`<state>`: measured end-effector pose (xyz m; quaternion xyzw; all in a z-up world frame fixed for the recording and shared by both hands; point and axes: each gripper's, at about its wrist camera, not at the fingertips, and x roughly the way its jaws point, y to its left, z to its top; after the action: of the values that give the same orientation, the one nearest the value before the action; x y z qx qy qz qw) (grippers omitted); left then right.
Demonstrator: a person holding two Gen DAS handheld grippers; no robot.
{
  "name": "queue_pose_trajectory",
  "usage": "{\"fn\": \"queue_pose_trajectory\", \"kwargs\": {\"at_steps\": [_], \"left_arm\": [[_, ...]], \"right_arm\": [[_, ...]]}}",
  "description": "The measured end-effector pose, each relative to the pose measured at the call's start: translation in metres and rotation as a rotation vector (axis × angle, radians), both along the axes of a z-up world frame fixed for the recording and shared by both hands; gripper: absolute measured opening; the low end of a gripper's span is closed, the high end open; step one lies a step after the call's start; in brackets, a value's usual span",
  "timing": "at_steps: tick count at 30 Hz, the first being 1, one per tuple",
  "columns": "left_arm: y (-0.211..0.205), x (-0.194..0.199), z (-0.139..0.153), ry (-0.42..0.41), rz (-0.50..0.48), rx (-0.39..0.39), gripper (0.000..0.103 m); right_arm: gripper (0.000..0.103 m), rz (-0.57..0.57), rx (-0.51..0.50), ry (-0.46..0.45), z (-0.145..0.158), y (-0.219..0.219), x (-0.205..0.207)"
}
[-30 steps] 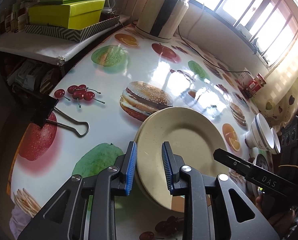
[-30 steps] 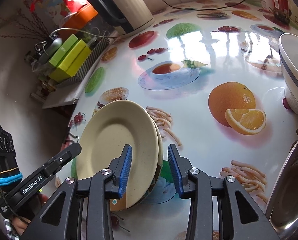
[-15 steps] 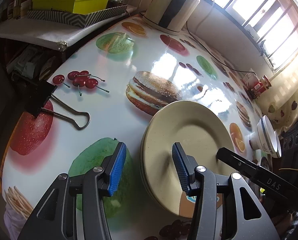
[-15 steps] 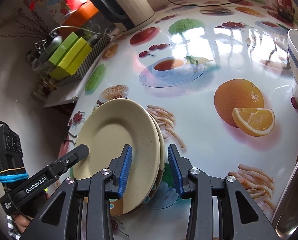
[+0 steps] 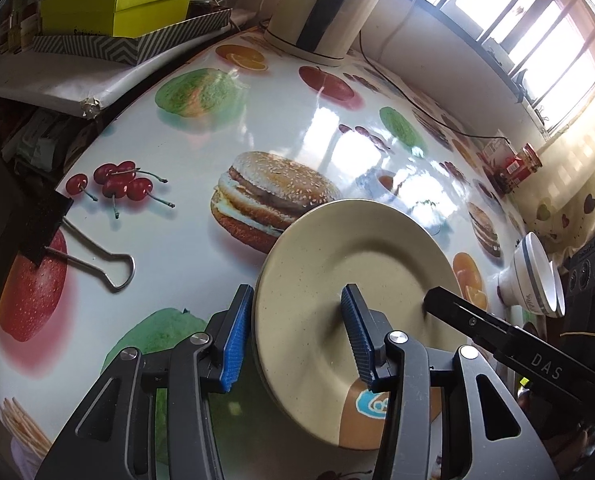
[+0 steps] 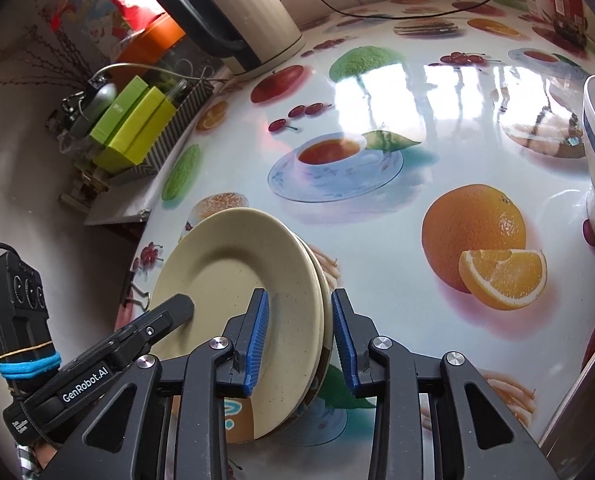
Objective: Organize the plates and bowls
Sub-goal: 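Withdraw both grippers from the plates and move them to the white bowls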
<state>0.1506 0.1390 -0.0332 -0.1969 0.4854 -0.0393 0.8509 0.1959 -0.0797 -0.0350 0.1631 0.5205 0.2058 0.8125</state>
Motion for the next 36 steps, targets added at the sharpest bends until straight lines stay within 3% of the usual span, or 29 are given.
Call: {"fn": "queue_pose_trajectory", "kwargs": {"at_steps": [22,29,36], "left_arm": [[-0.026,0.069,0.006,0.008,-0.05,0.028,0.046],[-0.027,0.074,0.006,0.008,-0.054,0.028,0.046],[-0.032,0.069,0.012,-0.016,-0.073,0.091,0.046]], "right_arm": [[0.031,-0.11,-0.006,0.005,0.001,-0.026,0.056],[0.031,-0.117,-0.004,0.004,0.001,-0.028,0.06],[0.035,-0.127,-0.022,-0.008,0.003,-0.027,0.059]]}}
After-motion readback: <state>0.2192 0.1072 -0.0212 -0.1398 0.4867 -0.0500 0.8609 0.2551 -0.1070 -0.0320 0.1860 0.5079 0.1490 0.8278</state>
